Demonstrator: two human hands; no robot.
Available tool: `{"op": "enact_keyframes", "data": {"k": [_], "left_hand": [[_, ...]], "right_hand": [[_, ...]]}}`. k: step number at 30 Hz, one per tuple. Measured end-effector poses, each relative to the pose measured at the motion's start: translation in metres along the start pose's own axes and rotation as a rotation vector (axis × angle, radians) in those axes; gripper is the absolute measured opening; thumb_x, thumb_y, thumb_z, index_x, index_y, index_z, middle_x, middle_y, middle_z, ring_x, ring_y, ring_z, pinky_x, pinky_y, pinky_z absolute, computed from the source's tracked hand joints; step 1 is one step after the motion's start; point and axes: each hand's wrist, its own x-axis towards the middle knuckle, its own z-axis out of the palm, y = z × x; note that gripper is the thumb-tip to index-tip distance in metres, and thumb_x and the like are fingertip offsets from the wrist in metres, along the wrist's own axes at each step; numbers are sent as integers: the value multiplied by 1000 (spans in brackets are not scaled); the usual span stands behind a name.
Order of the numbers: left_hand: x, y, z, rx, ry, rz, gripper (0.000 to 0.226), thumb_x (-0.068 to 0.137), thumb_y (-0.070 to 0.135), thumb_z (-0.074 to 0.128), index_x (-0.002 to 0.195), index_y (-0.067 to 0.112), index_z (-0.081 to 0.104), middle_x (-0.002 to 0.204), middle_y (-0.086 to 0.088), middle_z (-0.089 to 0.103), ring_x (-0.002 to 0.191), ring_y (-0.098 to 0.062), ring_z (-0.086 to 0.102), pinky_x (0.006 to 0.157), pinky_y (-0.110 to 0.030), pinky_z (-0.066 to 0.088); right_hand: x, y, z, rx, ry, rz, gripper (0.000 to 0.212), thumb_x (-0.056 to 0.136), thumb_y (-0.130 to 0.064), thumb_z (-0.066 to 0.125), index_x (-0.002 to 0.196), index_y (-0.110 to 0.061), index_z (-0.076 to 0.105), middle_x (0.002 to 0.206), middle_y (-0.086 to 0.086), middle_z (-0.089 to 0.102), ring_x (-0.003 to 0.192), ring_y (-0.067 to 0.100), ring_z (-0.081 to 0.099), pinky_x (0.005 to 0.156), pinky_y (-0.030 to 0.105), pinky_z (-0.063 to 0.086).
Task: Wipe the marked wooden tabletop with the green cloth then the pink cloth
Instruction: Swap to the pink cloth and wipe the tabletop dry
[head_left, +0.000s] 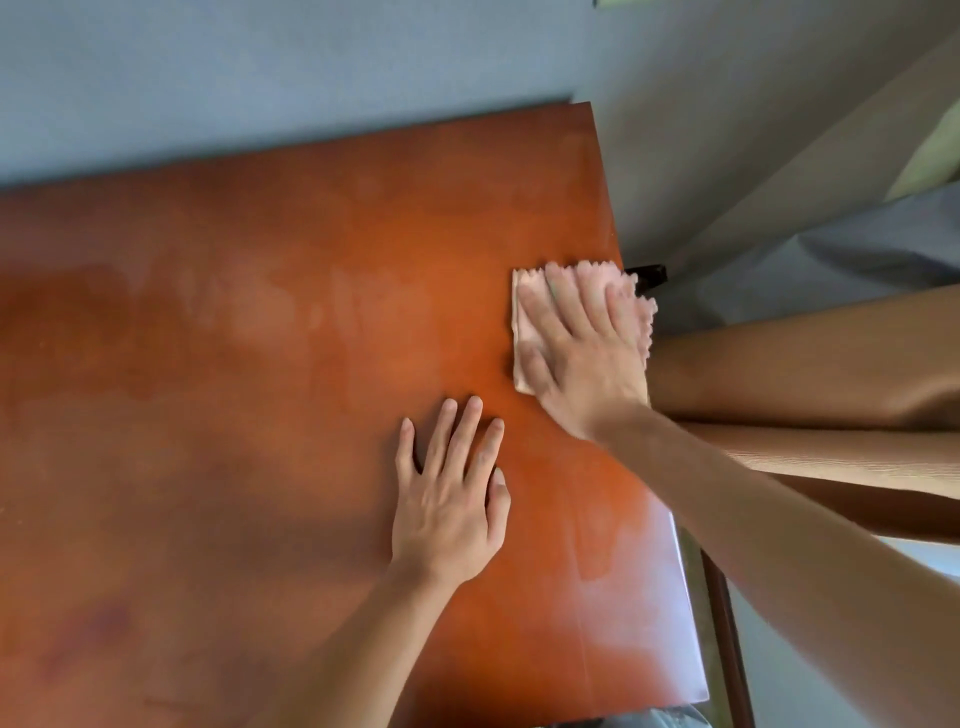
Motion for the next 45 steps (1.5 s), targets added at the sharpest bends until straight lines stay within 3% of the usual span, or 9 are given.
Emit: {"op": "enact_keyframes", "data": {"k": [3, 9, 16, 22, 25, 35, 40, 45], "left_hand": [[-1, -1, 2, 2, 12, -2, 51, 98, 32, 42, 145, 16, 54, 161, -10, 39, 152, -30, 30, 119, -65, 21], [-2, -2, 2, 7, 27, 2, 51, 98, 34, 43, 146, 18, 53, 161, -9, 38, 152, -30, 30, 119, -64, 22], [0, 0, 2, -9, 46, 7, 51, 98, 32, 43, 146, 17, 53, 161, -9, 39, 151, -30, 31, 119, -64, 24], [-1, -1, 2, -15, 45, 5, 51, 99, 31, 42, 146, 16, 52, 161, -8, 38, 152, -29, 29, 120, -63, 20], [0, 0, 2, -10, 38, 0, 51, 99, 32, 42, 146, 16, 52, 161, -8, 38, 152, -29, 29, 121, -63, 19], [0, 0, 0, -21, 30, -7, 52, 99, 32, 40, 147, 17, 50, 161, -8, 38, 153, -29, 28, 122, -62, 18], [0, 1, 0, -14, 32, -9, 51, 98, 31, 41, 145, 16, 53, 160, -9, 40, 151, -30, 31, 121, -62, 19], [0, 2, 1, -10, 36, -3, 51, 99, 30, 40, 146, 16, 51, 161, -9, 38, 152, -30, 28, 122, -61, 18]], "right_hand": [[55, 2, -10, -41, -4, 22, 65, 103, -47, 17, 162, -21, 22, 168, 9, 19, 155, 37, 8, 125, 54, -1], [117, 3, -21, -25, 12, 86, 64, 100, -46, 22, 162, -27, 19, 169, 5, 15, 156, 32, 4, 125, 53, -2], [73, 17, -15, -18, 0, 87, 62, 106, -48, 25, 163, -27, 15, 172, 3, 6, 158, 28, -3, 126, 52, -4], [-68, 8, 6, 18, 8, 56, 64, 103, -43, 28, 160, -14, 31, 167, 15, 22, 156, 40, 10, 124, 60, 12], [-96, -1, 17, -11, 23, 91, 64, 101, -43, 33, 159, -15, 34, 165, 15, 27, 154, 40, 17, 124, 59, 15], [-56, 8, 10, -3, 58, 61, 67, 99, -49, 34, 159, -18, 33, 166, 13, 27, 154, 38, 17, 124, 58, 14], [4, 10, 2, -78, 15, 120, 66, 103, -47, 20, 164, -21, 11, 170, 9, 11, 157, 36, 3, 125, 56, 5], [7, 8, 4, -79, 21, 134, 63, 107, -45, 19, 164, -22, 8, 170, 8, 9, 157, 34, 2, 125, 57, 1]]}}
